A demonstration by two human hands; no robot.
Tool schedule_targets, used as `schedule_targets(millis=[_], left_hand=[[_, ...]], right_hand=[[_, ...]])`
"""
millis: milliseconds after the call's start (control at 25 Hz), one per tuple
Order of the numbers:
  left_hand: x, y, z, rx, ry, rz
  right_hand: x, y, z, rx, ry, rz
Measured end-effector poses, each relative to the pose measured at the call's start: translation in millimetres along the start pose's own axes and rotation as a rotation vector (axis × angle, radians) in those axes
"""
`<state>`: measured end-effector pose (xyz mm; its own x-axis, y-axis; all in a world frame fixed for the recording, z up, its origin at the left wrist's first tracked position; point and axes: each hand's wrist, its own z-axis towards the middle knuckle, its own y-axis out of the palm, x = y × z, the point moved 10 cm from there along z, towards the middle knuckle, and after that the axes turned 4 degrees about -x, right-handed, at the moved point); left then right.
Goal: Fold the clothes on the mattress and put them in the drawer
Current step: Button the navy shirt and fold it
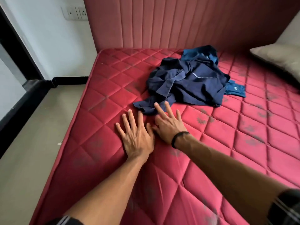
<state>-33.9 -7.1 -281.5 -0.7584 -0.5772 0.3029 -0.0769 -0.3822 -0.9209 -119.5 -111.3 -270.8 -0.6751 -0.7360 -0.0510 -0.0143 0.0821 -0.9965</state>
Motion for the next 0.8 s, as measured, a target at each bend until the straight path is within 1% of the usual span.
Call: schedule_targets(millis=[40, 80, 160, 200, 240, 280, 320, 400, 440, 480, 520, 560, 600, 640, 680, 720, 760, 800], left_hand=[[-2, -2, 5, 0.056, -0.029, -0.031], [-2, -7, 4, 0.126, -0.037, -0.081], [-4, -19, -2, 0.222, -0.016, -0.266], [-10, -26, -3, 0.256, -0.032, -0.382], [-21, -27, 4, 0.242, -0.07, -0.503], [-27, -25, 12, 0.167, -0.083, -0.586], [-31, -21, 18, 0.069, -0.068, -0.615], [-24, -27, 3, -0.1, -0.02, -0.622], [-17, -33, -11, -0.178, -0.001, -0.595], [-10, -36, -31, -0.265, 0.022, -0.501], [-3, -38, -58, -0.351, 0.049, -0.388], [3, -39, -86, -0.423, 0.072, -0.326], [10, -44, -114, -0.458, 0.1, -0.299], [15, -50, -136, -0.444, 0.115, -0.314], [19, -61, -156, -0.407, 0.122, -0.366], [20, -68, -174, -0.365, 0.128, -0.427], [18, -74, -193, -0.363, 0.123, -0.453], [18, -81, -209, -0.357, 0.142, -0.42]], right_hand=[[0, -2, 23, 0.027, -0.02, 0.039], [2, -7, 37, 0.089, -0.018, 0.148], [10, -19, 34, 0.278, 0.041, 0.419], [8, -19, 19, 0.319, 0.072, 0.487], [-1, -16, -2, 0.33, 0.082, 0.516], [-13, -14, -29, 0.333, 0.064, 0.521], [-28, -10, -60, 0.304, 0.049, 0.522], [-51, -11, -129, 0.188, 0.058, 0.489], [-60, -14, -156, 0.086, 0.055, 0.49], [-73, -9, -186, -0.079, 0.028, 0.499], [-92, -4, -219, -0.274, -0.025, 0.513], [-110, -1, -251, -0.446, -0.091, 0.54], [-123, 1, -281, -0.572, -0.134, 0.56], [-126, 3, -303, -0.65, -0.132, 0.558], [-116, 5, -319, -0.688, -0.089, 0.494], [-96, 7, -327, -0.716, -0.034, 0.387], [-70, 9, -333, -0.752, 0.019, 0.284], [-46, 8, -335, -0.78, 0.068, 0.247]])
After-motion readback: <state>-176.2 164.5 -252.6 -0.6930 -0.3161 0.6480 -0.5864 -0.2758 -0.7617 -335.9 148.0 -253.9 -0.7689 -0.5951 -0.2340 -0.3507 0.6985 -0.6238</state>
